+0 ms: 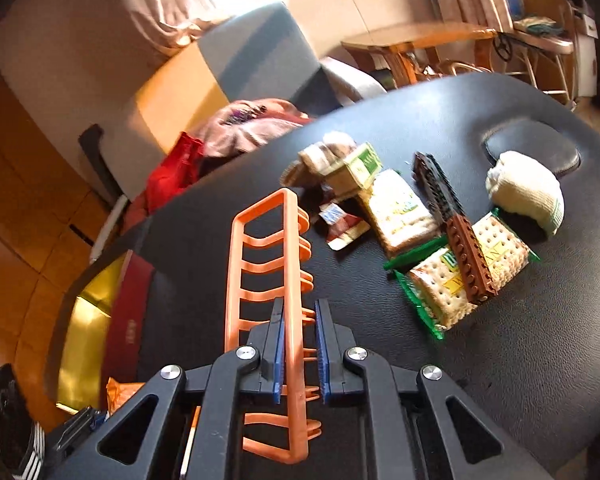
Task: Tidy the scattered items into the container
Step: 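Lower the chip bag and orange rack into the gold box, opening both grippers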
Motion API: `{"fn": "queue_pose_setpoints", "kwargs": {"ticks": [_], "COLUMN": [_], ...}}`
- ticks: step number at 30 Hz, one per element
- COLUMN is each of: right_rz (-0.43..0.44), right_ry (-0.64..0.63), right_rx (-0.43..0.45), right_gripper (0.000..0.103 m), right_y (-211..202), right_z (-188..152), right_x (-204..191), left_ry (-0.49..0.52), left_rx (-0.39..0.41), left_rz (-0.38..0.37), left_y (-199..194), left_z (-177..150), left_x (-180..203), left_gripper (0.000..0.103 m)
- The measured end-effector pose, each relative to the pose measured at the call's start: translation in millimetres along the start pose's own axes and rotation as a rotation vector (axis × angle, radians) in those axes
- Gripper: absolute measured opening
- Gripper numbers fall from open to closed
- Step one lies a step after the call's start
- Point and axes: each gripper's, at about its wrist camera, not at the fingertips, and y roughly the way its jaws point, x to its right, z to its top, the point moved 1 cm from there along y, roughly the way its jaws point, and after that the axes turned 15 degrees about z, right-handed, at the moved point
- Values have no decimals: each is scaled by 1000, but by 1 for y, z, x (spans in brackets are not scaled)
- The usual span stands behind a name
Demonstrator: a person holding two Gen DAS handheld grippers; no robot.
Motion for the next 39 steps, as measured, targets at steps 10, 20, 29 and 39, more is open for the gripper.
{"fn": "queue_pose_setpoints", "kwargs": {"ticks": [10,20,29,39], "right_rz": [203,257,271,234], "right_ry": [-151,-315,-446,-470], "right_rx": [-89,-279,-443,-457], "right_gripper": [13,13,13,25], "right_y": [41,127,199,203], "right_z": [2,-27,-58,-75], "right_x": [-103,-190,-253,-247], "left_ry": [-160,-312,-392,-429], "left_rx": [109,80,-3,4], "left_rz": [186,447,519,554], "left_y": [-55,-62,-43,-49], "left_z": [6,-6,-26,-40], "left_x": [-85,-200,-241,-249], "left_gripper": [67,67,68,75]}}
